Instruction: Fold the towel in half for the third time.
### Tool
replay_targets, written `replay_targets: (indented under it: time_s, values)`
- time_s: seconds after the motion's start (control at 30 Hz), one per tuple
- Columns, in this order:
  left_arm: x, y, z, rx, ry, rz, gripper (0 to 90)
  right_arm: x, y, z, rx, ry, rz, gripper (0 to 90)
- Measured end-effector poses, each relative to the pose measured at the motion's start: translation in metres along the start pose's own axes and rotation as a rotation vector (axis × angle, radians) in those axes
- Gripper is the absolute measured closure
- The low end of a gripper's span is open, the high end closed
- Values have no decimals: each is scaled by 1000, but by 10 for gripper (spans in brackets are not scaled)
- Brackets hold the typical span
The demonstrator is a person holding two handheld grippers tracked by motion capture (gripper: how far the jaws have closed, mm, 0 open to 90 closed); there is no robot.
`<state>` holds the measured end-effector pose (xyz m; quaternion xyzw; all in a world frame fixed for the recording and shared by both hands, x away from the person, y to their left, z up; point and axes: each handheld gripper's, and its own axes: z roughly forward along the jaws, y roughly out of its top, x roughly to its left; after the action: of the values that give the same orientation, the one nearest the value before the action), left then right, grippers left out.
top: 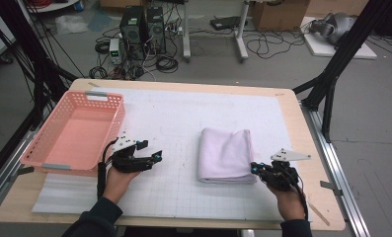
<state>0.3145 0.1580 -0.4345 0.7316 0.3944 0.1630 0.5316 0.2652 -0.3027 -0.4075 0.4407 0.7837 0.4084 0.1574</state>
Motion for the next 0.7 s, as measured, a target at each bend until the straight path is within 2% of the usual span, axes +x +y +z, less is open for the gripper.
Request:
replay_targets:
  time_s: [0.07,0.2,0.27,0.33,0.4,0.47,0.53,0.6,0.63,0.67,0.7]
  values:
    - [0,0,0,1,1,0,273,-4,-3,-3,52,-56,6,887]
    - [0,0,0,2,4,-1,273,-11,-12,7,161,-42,60,864]
    - [1,0,0,3,5,0,273,-12,-10,8,147,-59,59,730]
    - [1,0,0,6,8,-3,273,-12,-2,4,90,-63,58,670]
    - [1,0,1,5,8,-5,273,-12,8,3,23,-74,23,602]
    - [1,0,1,6,8,-3,273,-11,19,7,-28,-70,-19,589]
    - [1,-1,1,7,8,-4,273,-12,31,18,-57,-69,-63,574]
    - [1,-1,1,8,8,-5,274,-12,43,35,-54,-68,-107,581]
    - [1,-1,1,9,5,-2,273,-13,49,44,-40,-82,-140,588]
    - [1,-1,2,6,6,-4,273,-15,54,53,-36,-93,-147,603]
    - [1,-1,2,8,6,-6,273,-18,58,62,-39,-95,-134,628]
